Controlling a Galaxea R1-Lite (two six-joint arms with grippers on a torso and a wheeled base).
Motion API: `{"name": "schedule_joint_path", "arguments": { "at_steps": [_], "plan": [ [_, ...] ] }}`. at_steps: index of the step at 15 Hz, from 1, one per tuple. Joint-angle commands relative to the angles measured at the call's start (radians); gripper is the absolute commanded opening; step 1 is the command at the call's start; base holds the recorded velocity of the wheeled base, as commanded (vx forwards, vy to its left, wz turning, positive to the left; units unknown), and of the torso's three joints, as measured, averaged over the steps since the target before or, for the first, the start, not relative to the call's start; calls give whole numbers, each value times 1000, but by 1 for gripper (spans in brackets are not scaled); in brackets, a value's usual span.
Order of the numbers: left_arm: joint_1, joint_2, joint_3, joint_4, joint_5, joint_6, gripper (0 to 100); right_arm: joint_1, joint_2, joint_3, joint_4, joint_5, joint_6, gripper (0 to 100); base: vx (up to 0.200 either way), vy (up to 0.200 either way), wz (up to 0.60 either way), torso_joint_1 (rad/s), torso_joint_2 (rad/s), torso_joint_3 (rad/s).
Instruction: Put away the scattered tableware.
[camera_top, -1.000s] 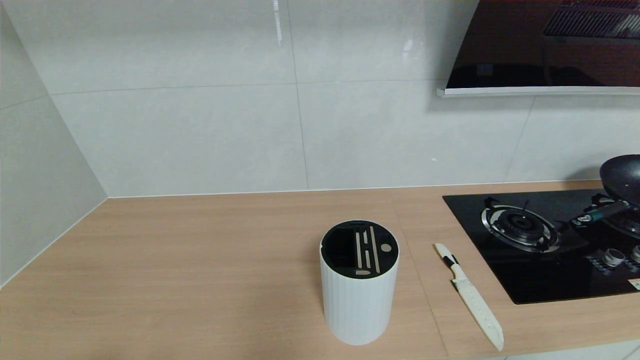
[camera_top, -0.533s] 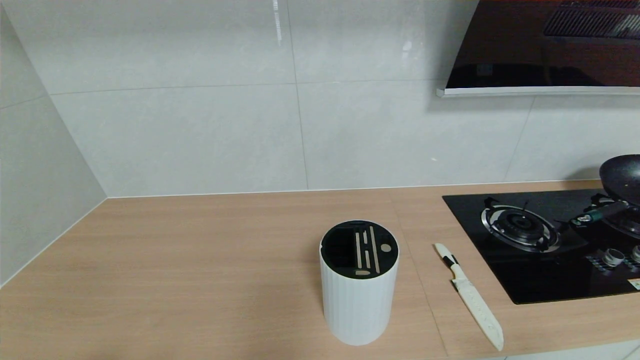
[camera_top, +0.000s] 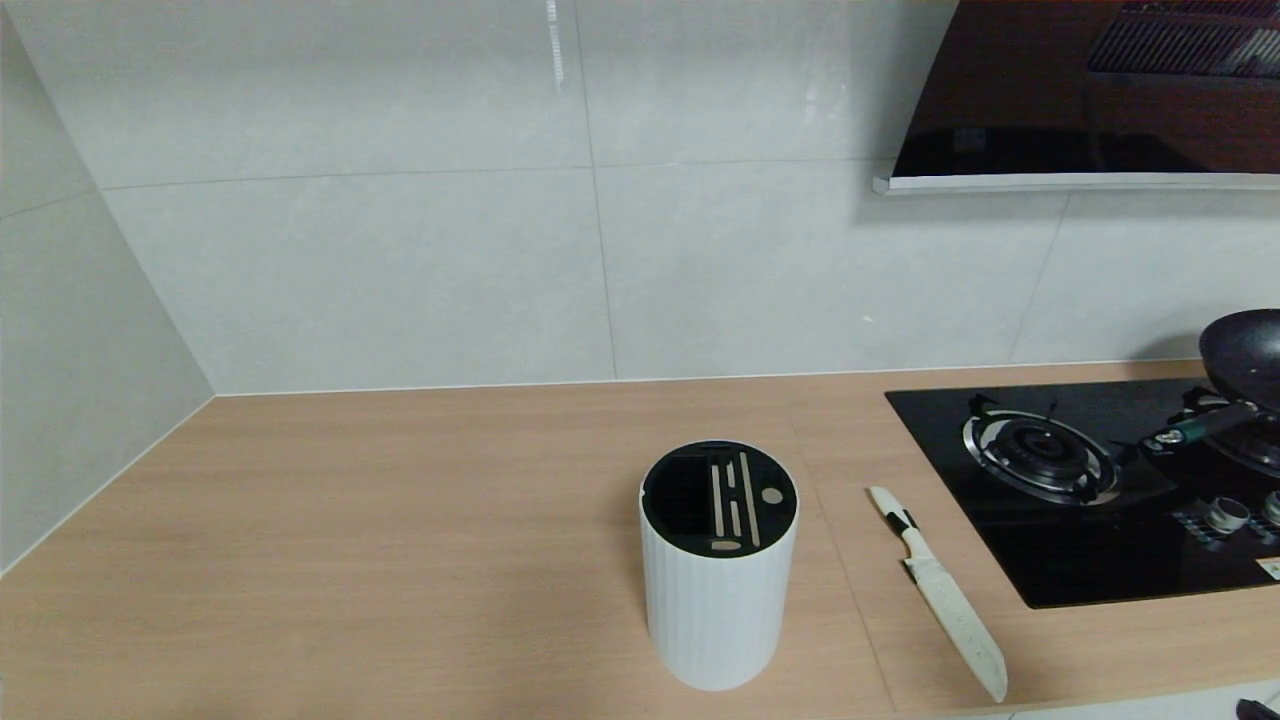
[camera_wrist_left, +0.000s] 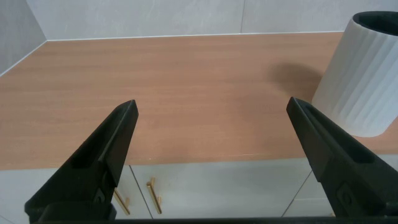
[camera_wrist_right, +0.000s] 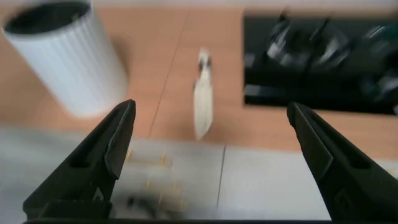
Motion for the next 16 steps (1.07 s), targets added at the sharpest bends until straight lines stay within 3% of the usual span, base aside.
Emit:
{"name": "schedule_joint_path", "arguments": {
  "at_steps": [1,4,5,6,9,16],
  "plan": [
    [0,2,0,0,-1,-1,100,60,467,-104,-114,3,4,100,0,0,0,0,0,0],
    [0,2,0,0,-1,-1,100,60,826,-112,-415,-6,6,100,0,0,0,0,0,0],
    [0,2,0,0,-1,-1,100,60,866,-112,-447,-9,4,100,0,0,0,0,0,0],
    [0,2,0,0,-1,-1,100,60,1021,-113,-591,-27,3,100,0,0,0,0,0,0],
    [0,2,0,0,-1,-1,100,63,1228,-133,-809,-52,-1,100,0,0,0,0,0,0],
    [0,0,0,0,-1,1,100,88,1435,-248,-841,-72,-4,100,0,0,0,0,0,0]
  ]
}}
